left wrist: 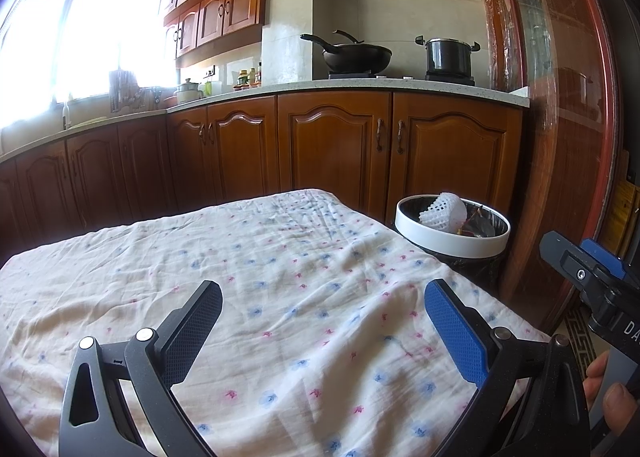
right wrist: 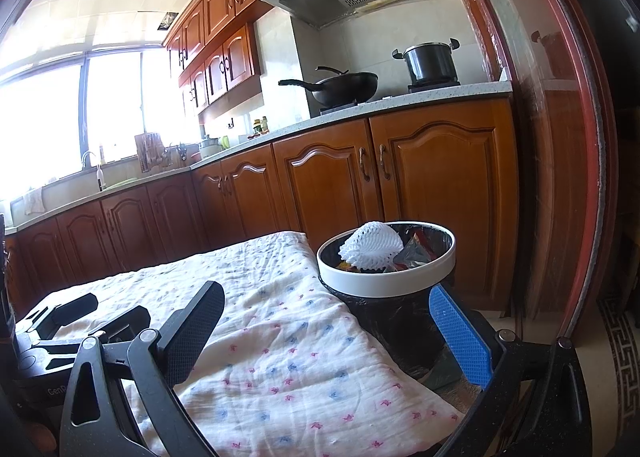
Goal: Collect trash
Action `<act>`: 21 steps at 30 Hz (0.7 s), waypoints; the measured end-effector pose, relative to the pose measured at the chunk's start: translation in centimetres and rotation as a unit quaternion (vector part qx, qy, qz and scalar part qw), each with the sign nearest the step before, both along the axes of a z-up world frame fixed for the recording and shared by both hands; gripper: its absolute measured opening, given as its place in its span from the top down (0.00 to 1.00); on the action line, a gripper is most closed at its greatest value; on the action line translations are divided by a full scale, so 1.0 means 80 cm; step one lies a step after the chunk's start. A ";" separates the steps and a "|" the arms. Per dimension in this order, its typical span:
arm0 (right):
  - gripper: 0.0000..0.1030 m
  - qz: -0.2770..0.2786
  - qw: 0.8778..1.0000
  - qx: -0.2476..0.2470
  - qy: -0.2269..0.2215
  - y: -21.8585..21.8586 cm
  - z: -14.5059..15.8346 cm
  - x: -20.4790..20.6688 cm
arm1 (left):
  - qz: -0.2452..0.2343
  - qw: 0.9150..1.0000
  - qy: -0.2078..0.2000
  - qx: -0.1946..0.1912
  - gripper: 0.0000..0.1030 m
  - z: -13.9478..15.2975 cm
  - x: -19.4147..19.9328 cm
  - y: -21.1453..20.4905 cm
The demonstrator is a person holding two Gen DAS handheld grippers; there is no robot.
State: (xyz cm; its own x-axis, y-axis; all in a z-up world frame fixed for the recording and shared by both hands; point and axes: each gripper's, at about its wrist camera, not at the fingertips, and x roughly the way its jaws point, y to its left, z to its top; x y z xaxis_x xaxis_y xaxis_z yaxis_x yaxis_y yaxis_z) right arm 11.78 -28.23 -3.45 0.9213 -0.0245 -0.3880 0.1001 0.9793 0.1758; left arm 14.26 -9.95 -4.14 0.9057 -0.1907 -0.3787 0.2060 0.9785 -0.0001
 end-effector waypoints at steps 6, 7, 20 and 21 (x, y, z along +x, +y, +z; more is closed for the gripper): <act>0.00 0.000 1.000 -0.001 0.000 0.000 -0.001 0.001 | 0.000 1.000 0.000 0.000 0.01 0.000 0.000 0.000; 0.00 0.000 1.000 -0.001 0.000 -0.001 -0.001 0.002 | 0.000 1.000 0.000 0.000 0.01 0.000 0.000 0.001; 0.00 0.001 1.000 -0.001 0.001 0.002 -0.002 0.002 | 0.000 1.000 0.001 -0.001 0.01 -0.001 0.001 0.002; 0.00 0.002 1.000 0.000 0.001 0.001 -0.003 0.002 | 0.001 1.000 0.001 -0.002 0.01 -0.001 0.001 0.003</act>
State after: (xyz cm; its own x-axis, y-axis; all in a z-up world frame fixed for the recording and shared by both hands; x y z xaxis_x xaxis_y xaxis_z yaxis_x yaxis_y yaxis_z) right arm 11.95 -28.13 -3.70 0.9205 -0.0207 -0.3901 0.0963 0.9798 0.1751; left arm 14.30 -9.70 -4.23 0.9054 -0.1905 -0.3795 0.2045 0.9789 -0.0037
